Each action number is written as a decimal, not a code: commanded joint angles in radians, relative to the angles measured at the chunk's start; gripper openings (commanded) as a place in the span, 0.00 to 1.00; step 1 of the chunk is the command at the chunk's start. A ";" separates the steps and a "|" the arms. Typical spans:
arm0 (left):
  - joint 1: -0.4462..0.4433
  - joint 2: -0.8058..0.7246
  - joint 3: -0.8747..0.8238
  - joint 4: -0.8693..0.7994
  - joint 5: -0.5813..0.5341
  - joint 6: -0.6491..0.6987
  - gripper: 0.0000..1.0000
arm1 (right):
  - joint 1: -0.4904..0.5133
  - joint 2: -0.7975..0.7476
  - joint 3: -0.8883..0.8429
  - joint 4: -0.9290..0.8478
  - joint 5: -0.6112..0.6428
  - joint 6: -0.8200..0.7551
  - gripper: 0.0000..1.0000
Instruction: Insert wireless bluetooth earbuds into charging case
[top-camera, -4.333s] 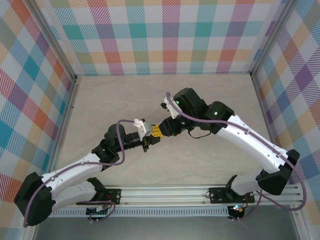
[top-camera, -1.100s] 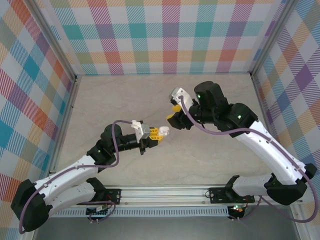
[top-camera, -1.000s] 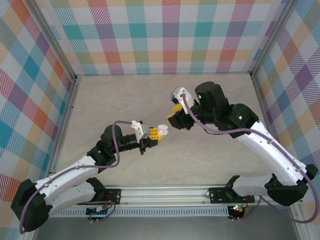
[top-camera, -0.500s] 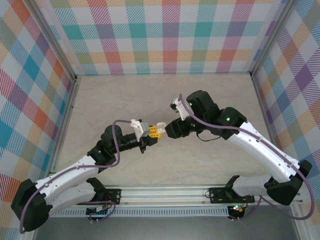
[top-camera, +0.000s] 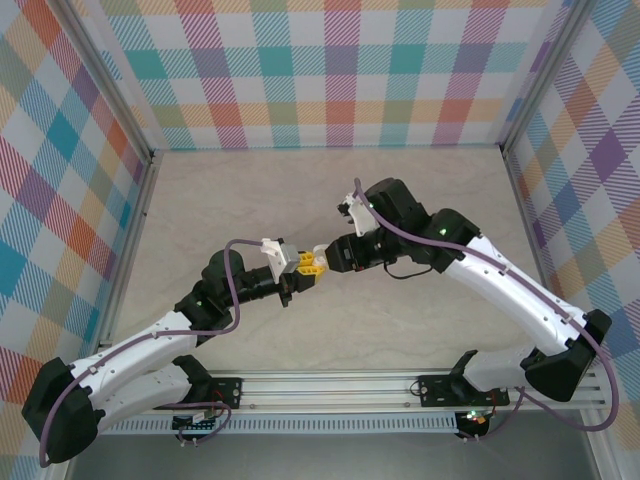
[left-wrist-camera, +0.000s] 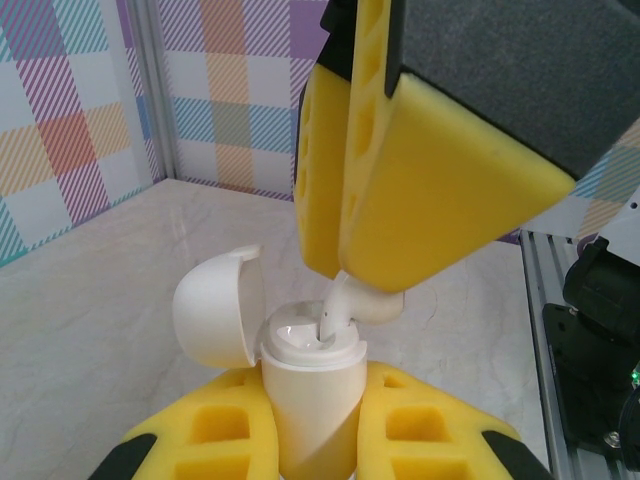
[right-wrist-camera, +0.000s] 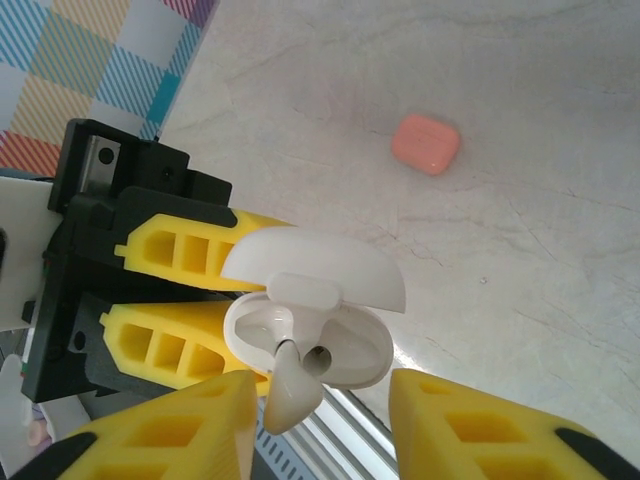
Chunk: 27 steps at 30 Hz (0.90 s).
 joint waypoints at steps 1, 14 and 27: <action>-0.005 -0.015 0.011 0.023 0.001 -0.004 0.00 | -0.002 0.012 0.034 -0.025 -0.014 0.012 0.35; -0.005 -0.034 0.000 0.014 -0.010 0.001 0.00 | 0.000 0.063 0.063 -0.055 -0.056 0.009 0.32; -0.005 -0.037 0.000 -0.004 -0.032 -0.001 0.00 | -0.001 0.073 0.112 -0.089 -0.068 -0.050 0.14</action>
